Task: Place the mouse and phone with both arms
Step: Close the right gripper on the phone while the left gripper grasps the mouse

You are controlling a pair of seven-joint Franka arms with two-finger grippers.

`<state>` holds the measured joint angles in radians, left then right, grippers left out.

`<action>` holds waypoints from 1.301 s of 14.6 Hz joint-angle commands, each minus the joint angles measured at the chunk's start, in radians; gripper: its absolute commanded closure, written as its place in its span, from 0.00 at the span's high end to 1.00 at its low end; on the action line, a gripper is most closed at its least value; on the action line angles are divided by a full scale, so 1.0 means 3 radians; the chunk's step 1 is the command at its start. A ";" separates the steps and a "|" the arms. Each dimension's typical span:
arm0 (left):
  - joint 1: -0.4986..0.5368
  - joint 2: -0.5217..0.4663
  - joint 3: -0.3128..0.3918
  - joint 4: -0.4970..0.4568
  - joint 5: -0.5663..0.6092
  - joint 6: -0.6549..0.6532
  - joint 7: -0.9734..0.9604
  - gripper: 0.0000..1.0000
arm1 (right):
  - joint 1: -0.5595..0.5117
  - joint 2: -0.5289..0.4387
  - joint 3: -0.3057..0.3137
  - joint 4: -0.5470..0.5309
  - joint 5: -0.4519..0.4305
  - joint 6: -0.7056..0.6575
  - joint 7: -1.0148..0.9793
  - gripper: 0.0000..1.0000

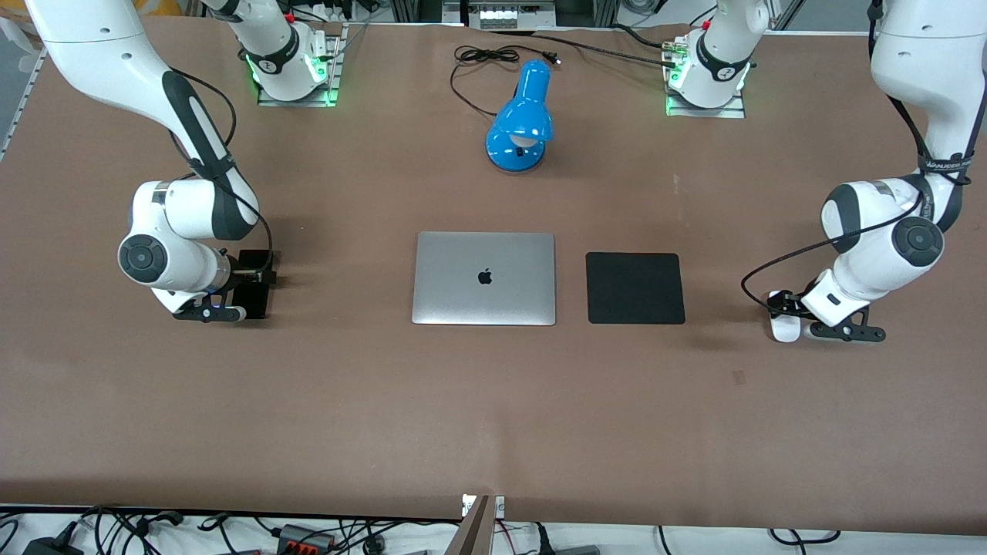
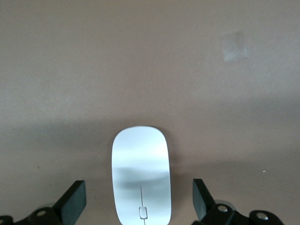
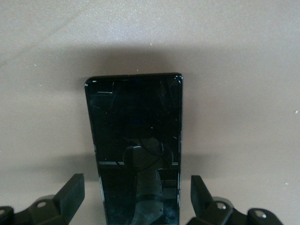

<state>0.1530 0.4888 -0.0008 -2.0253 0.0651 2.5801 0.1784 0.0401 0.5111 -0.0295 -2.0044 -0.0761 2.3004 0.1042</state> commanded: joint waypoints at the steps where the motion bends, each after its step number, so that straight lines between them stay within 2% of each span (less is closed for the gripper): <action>1: 0.0037 0.0073 -0.0038 -0.0055 0.0059 0.0194 0.0050 1.00 | -0.0052 -0.0072 0.0006 -0.0150 -0.0069 0.0145 0.0067 1.00; 8: 0.0078 0.0196 -0.0038 -0.0193 0.0059 0.0547 0.0050 1.00 | -0.0042 0.0019 0.0011 -0.0150 -0.0063 0.0257 0.0072 1.00; 9: 0.0078 0.0191 -0.0038 -0.0213 0.0059 0.0573 0.0050 0.93 | -0.0037 0.0020 0.0011 -0.0150 -0.0063 0.0263 0.0072 1.00; 11: 0.0078 0.0196 -0.0038 -0.0208 0.0059 0.0573 0.0050 0.64 | -0.0037 0.0045 0.0011 -0.0155 -0.0063 0.0298 0.0072 1.00; 12: 0.0078 0.0196 -0.0038 -0.0208 0.0059 0.0573 0.0050 0.57 | -0.0032 0.0055 0.0011 -0.0155 -0.0063 0.0309 0.0072 1.00; 13: 0.0078 0.0186 -0.0038 -0.0203 0.0059 0.0563 0.0045 0.48 | -0.0031 0.0060 0.0011 -0.0150 -0.0063 0.0329 0.0072 0.92; 15: 0.0078 0.0171 -0.0043 -0.0188 0.0059 0.0542 0.0039 0.34 | -0.0031 0.0061 0.0011 -0.0150 -0.0058 0.0334 0.0077 0.60; 16: 0.0078 0.0160 -0.0043 -0.0178 0.0059 0.0542 0.0034 0.34 | -0.0031 0.0055 0.0011 -0.0135 -0.0058 0.0324 0.0123 0.50; 19: 0.0053 0.0053 -0.0053 -0.0147 0.0059 0.0405 0.0019 0.34 | -0.0016 0.0045 0.0047 0.0094 -0.0013 0.0172 0.0184 0.41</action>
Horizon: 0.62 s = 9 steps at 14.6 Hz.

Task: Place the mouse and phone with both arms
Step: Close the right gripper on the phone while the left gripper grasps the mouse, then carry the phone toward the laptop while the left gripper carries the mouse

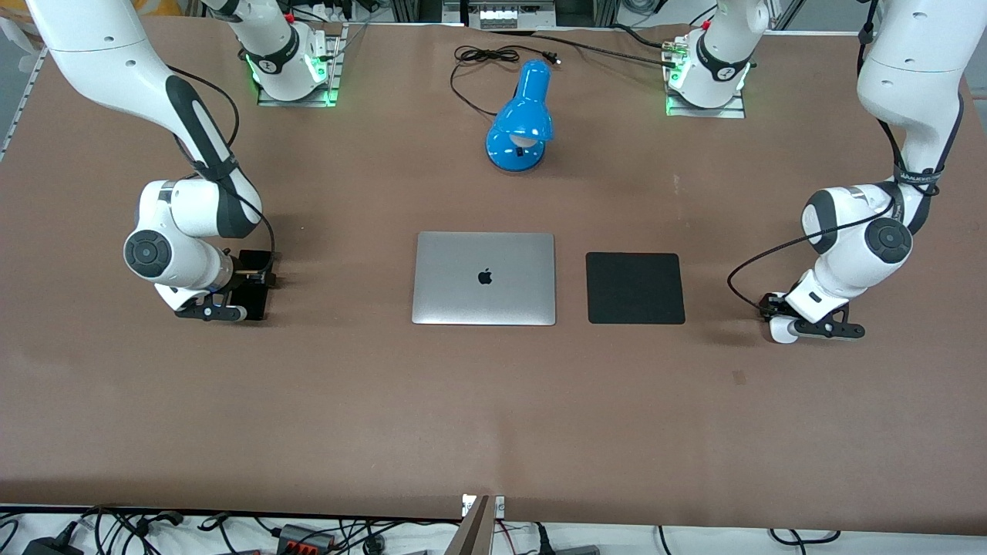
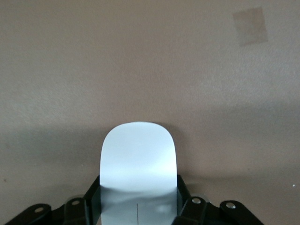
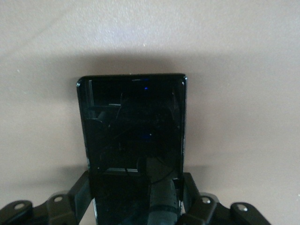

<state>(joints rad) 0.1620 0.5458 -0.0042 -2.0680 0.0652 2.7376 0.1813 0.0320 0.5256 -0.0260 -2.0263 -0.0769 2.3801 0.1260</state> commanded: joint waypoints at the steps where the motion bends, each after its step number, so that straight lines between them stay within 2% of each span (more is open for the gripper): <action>1: 0.0017 -0.0183 -0.0042 0.0087 0.0059 -0.0298 0.0004 0.34 | 0.0016 -0.0008 0.0106 0.0300 0.0011 -0.0287 0.0117 0.41; 4: 0.0002 -0.0219 -0.0058 0.0561 0.0054 -0.1151 0.0004 0.34 | 0.0052 -0.0003 0.0408 0.0694 0.0275 -0.0790 0.0321 0.41; 6: -0.0039 -0.0229 -0.0119 0.0904 0.0049 -0.1723 -0.0026 0.34 | 0.0143 0.0007 0.0551 0.0731 0.0419 -0.0770 0.0367 0.41; 9: -0.0075 -0.0229 -0.0404 0.1457 0.0028 -0.2573 -0.0301 0.34 | 0.0424 0.0124 0.0562 0.0746 0.0583 -0.0561 0.0494 0.41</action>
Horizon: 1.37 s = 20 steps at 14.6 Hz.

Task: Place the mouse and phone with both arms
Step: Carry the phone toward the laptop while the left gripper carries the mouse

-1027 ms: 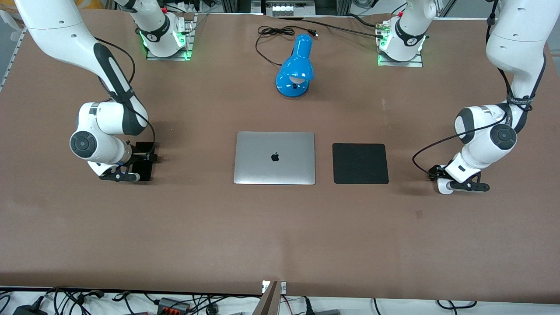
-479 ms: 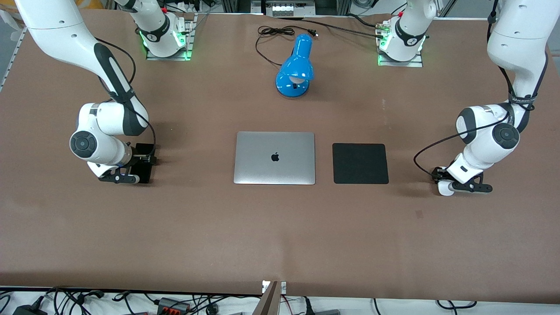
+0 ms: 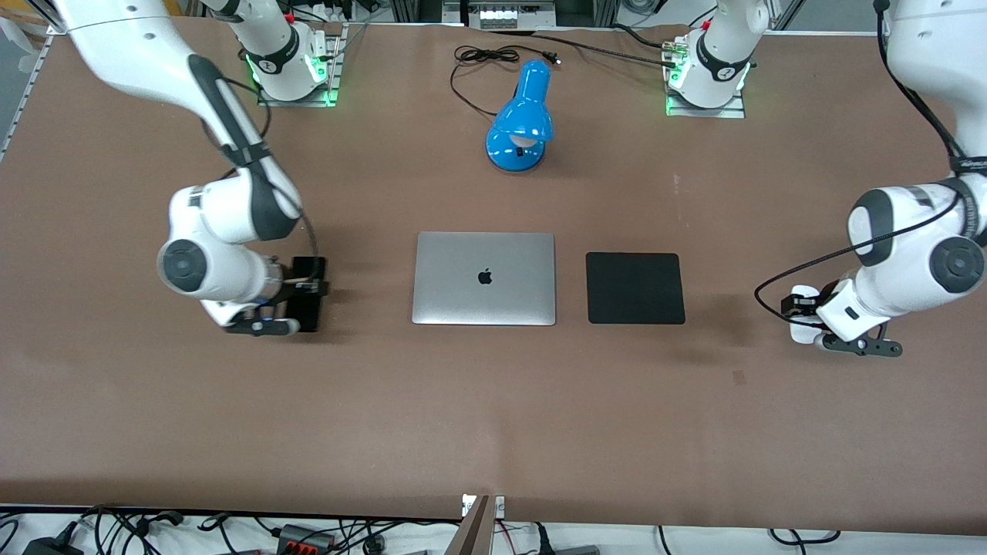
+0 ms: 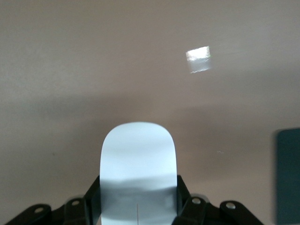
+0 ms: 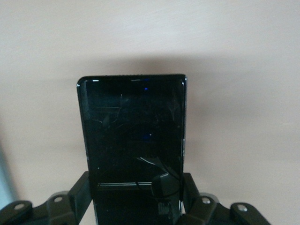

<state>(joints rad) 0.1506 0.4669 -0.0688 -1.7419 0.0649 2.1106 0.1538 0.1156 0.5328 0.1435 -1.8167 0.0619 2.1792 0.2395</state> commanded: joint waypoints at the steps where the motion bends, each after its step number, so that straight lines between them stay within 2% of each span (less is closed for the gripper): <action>1: -0.0042 0.0034 -0.0311 0.0422 0.0029 -0.0586 -0.0332 0.34 | 0.0227 0.0161 -0.0003 0.0048 0.0151 0.0195 0.0274 0.41; 5: -0.0088 0.0085 -0.0818 0.0300 0.0024 -0.0568 -0.0921 0.34 | 0.0448 0.0264 -0.0008 0.0048 0.0121 0.0344 0.0383 0.41; 7: -0.0281 0.0167 -0.0844 0.0162 0.0039 -0.0374 -0.1308 0.34 | 0.0433 0.0295 -0.0013 0.0043 0.0116 0.0355 0.0383 0.41; 9: -0.0486 0.0141 -0.0839 -0.0220 0.0065 0.0105 -0.1605 0.34 | 0.0443 0.0330 -0.0018 0.0042 0.0060 0.0360 0.0332 0.41; 11: -0.0523 0.0126 -0.0834 -0.0553 0.0065 0.0586 -0.1694 0.34 | 0.0428 0.0331 -0.0018 0.0037 -0.0078 0.0350 0.0286 0.41; 14: -0.0543 0.0090 -0.0834 -0.0784 0.0065 0.0833 -0.1816 0.34 | 0.0438 0.0392 -0.0018 0.0032 -0.0079 0.0365 0.0301 0.42; 15: -0.0548 0.0095 -0.0829 -0.0840 0.0065 0.0925 -0.1832 0.34 | 0.0448 0.0412 -0.0018 0.0037 -0.0079 0.0390 0.0311 0.48; 16: -0.0548 0.0095 -0.0829 -0.0932 0.0065 0.1063 -0.1837 0.34 | 0.0448 0.0422 -0.0018 0.0037 -0.0079 0.0411 0.0342 0.67; 17: -0.0538 0.0110 -0.0824 -0.1029 0.0065 0.1236 -0.1867 0.34 | 0.0448 0.0428 -0.0018 0.0037 -0.0058 0.0421 0.0372 1.00; 20: -0.0548 0.0116 -0.0824 -0.1117 0.0065 0.1422 -0.1980 0.34 | 0.0448 0.0417 -0.0013 0.0149 -0.0043 0.0396 0.0541 1.00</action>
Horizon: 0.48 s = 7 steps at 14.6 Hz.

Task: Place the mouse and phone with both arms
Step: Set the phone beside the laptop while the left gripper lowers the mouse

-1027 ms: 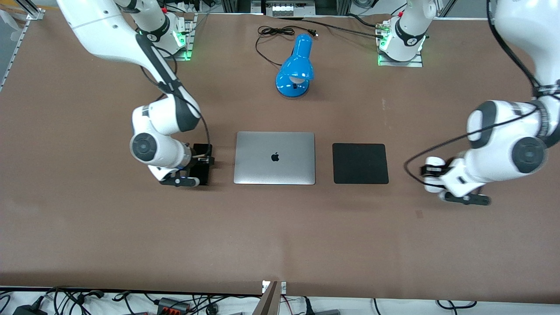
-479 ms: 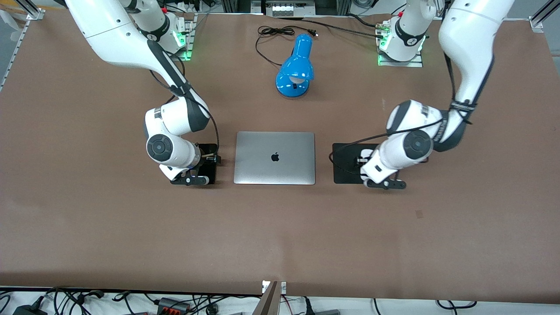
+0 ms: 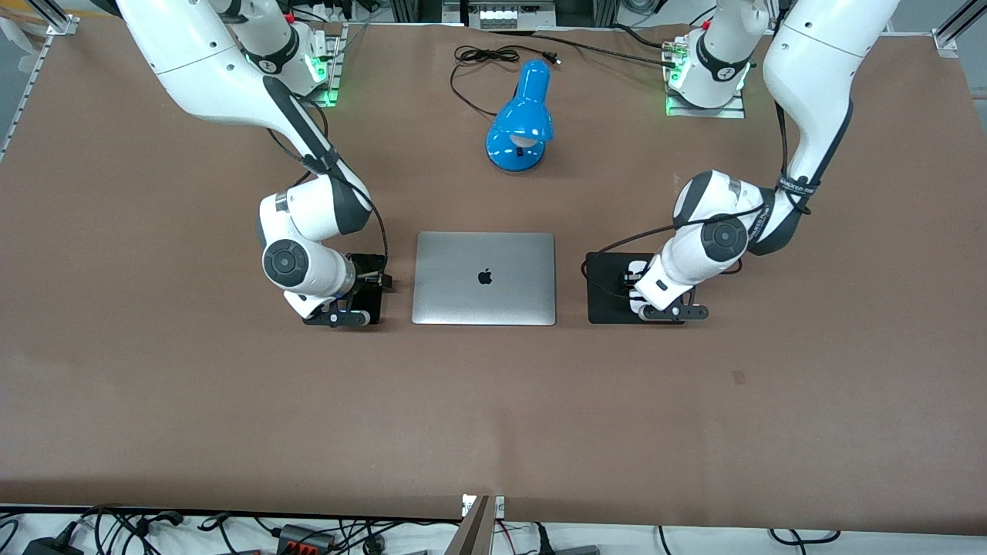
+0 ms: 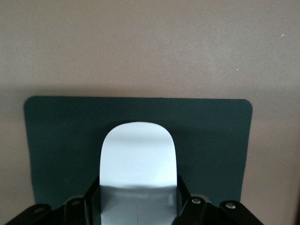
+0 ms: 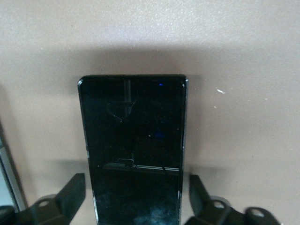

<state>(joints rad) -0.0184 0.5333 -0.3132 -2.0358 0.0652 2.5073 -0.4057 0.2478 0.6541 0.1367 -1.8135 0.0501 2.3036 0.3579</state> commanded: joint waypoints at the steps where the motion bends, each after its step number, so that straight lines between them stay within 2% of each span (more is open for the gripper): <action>1: 0.0015 -0.0100 -0.0009 -0.0137 0.0064 0.0105 -0.0115 0.34 | -0.0003 -0.0007 0.0010 0.0230 0.0007 -0.0049 0.0187 1.00; 2: 0.0020 -0.0090 -0.0009 -0.0137 0.0069 0.0105 -0.0115 0.37 | -0.0023 -0.0048 0.0015 0.0317 0.0012 -0.0166 0.0248 1.00; 3: 0.0020 -0.0080 -0.0004 -0.0137 0.0074 0.0105 -0.0100 0.47 | -0.0033 -0.0139 0.0005 0.0470 0.0017 -0.0400 0.0284 1.00; 4: 0.0020 -0.0080 -0.0004 -0.0137 0.0155 0.0105 -0.0100 0.62 | -0.0049 -0.0206 -0.0016 0.0649 0.0012 -0.0701 0.0285 1.00; 7: 0.0051 -0.0075 -0.0004 -0.0127 0.0289 0.0100 -0.0110 0.97 | -0.0349 -0.0319 -0.0062 0.1079 0.0002 -0.1428 0.0244 1.00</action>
<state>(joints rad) -0.0151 0.5332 -0.3125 -2.0510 0.1164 2.5238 -0.4207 0.2141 0.5809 0.1136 -1.5688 0.0504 2.0070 0.4300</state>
